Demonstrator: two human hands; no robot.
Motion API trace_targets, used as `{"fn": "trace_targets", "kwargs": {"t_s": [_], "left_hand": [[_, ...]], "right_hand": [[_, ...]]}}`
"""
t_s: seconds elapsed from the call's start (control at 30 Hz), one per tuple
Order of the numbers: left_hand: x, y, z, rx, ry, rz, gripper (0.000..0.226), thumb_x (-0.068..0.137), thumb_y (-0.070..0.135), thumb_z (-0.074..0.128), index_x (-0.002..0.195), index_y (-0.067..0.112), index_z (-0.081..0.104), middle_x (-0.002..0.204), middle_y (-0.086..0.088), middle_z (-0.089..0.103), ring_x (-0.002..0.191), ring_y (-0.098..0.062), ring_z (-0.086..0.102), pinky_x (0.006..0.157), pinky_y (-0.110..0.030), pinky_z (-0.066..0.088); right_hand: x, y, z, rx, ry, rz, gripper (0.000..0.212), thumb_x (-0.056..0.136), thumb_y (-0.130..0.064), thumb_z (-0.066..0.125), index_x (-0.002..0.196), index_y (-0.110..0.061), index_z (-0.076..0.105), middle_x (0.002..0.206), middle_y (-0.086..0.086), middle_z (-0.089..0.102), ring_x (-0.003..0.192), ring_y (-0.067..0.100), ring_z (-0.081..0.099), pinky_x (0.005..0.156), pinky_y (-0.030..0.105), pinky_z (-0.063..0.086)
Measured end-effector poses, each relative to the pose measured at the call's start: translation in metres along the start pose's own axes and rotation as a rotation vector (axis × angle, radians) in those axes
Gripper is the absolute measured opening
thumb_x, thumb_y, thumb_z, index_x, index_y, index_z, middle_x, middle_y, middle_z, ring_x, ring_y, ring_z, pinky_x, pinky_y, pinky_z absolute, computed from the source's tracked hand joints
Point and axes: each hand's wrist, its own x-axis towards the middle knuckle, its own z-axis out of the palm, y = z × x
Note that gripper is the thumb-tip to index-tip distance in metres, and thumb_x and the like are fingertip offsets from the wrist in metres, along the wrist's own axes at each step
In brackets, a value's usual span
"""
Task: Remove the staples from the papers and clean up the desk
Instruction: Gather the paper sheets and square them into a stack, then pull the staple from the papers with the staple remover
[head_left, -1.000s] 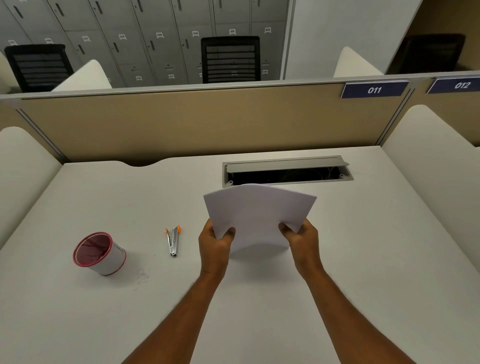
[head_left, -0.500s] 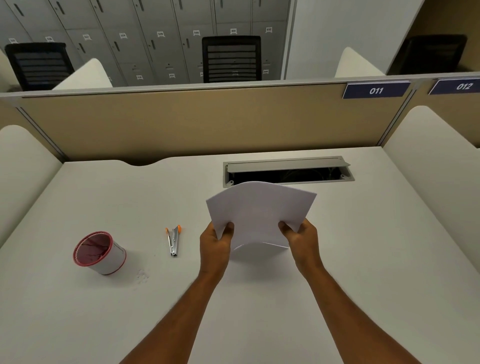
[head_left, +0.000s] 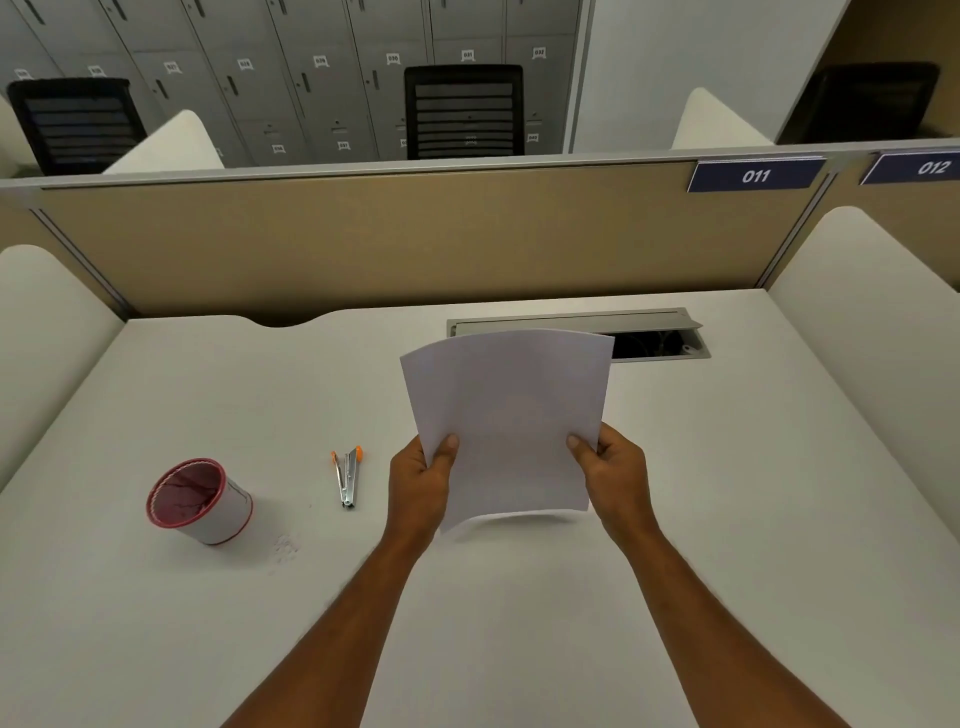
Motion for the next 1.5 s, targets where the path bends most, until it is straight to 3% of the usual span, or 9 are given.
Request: {"fn": "trace_targets", "kwargs": {"t_s": [0.27,0.53,0.67,0.83,1.0,1.07,1.23,1.4,1.5], "left_hand": [[-0.009,-0.019,0.001,0.044,-0.027,-0.049,0.028,0.099,0.022,0.056,0.123,0.01,0.065,0.106,0.0,0.074,0.098,-0.015,0.07,0.085,-0.025,0.059],[-0.003,-0.017,-0.007,0.068,-0.078,-0.037,0.033,0.098,0.029,0.059,0.128,0.016,0.064,0.115,0.005,0.073,0.105,-0.009,0.069,0.091,-0.026,0.056],[0.004,-0.021,-0.024,0.054,-0.152,-0.192,0.027,0.098,0.025,0.061,0.123,0.02,0.067,0.113,0.004,0.074,0.101,-0.013,0.072,0.089,-0.036,0.058],[0.007,-0.034,-0.046,-0.168,-0.168,-0.463,0.023,0.099,0.013,0.058,0.119,0.01,0.067,0.113,-0.008,0.075,0.101,-0.024,0.072,0.089,-0.042,0.057],[-0.004,-0.054,-0.056,-0.207,-0.122,-0.518,0.023,0.1,0.007,0.054,0.119,0.008,0.066,0.111,-0.011,0.074,0.101,-0.029,0.07,0.089,-0.043,0.056],[-0.008,-0.065,-0.06,-0.181,-0.079,-0.526,0.022,0.099,0.007,0.055,0.118,0.007,0.066,0.109,-0.011,0.074,0.1,-0.03,0.07,0.091,-0.045,0.056],[-0.013,-0.078,-0.068,-0.139,-0.045,-0.559,0.021,0.099,0.006,0.054,0.113,0.012,0.068,0.101,-0.008,0.076,0.094,-0.029,0.072,0.086,-0.045,0.058],[-0.01,-0.091,-0.075,-0.054,-0.06,-0.556,0.025,0.1,0.014,0.052,0.12,0.017,0.066,0.109,-0.006,0.074,0.096,-0.028,0.072,0.088,-0.05,0.059],[-0.01,-0.094,-0.079,-0.018,-0.075,-0.556,0.023,0.101,0.017,0.05,0.119,0.017,0.065,0.108,-0.005,0.074,0.097,-0.025,0.072,0.089,-0.047,0.059]], "right_hand": [[-0.008,0.015,0.002,0.036,0.023,0.117,0.02,0.094,-0.015,0.061,0.111,-0.012,0.07,0.104,0.0,0.074,0.097,0.019,0.068,0.093,0.038,0.055],[-0.006,0.011,-0.005,-0.068,-0.034,0.111,0.017,0.094,-0.017,0.059,0.107,-0.018,0.071,0.097,-0.004,0.074,0.09,0.016,0.07,0.083,0.037,0.058],[-0.008,0.011,-0.01,-0.16,-0.179,0.175,0.02,0.094,-0.019,0.06,0.111,-0.019,0.069,0.1,-0.003,0.074,0.086,0.017,0.071,0.08,0.038,0.059],[-0.022,0.02,-0.008,-0.116,-0.293,0.339,0.023,0.092,-0.015,0.062,0.113,-0.014,0.069,0.103,0.001,0.074,0.089,0.02,0.072,0.087,0.043,0.058],[-0.03,0.03,0.007,-0.181,-0.267,0.41,0.021,0.09,-0.022,0.065,0.109,-0.015,0.069,0.107,0.002,0.073,0.093,0.02,0.07,0.088,0.043,0.057],[-0.027,0.029,0.018,-0.326,-0.179,0.419,0.033,0.089,-0.029,0.066,0.119,-0.015,0.063,0.115,0.003,0.068,0.102,0.021,0.065,0.092,0.039,0.053],[-0.021,0.011,0.063,-0.615,-0.015,0.127,0.04,0.09,-0.023,0.065,0.127,-0.008,0.058,0.123,0.01,0.063,0.111,0.025,0.061,0.091,0.029,0.043],[-0.01,-0.015,0.147,-0.524,-0.25,0.058,0.027,0.09,-0.019,0.064,0.115,-0.011,0.065,0.112,0.006,0.068,0.097,0.021,0.065,0.089,0.033,0.053],[-0.009,-0.017,0.199,-0.552,-0.39,0.034,0.028,0.091,-0.018,0.062,0.117,-0.008,0.065,0.116,0.008,0.068,0.104,0.022,0.064,0.093,0.034,0.052]]}}
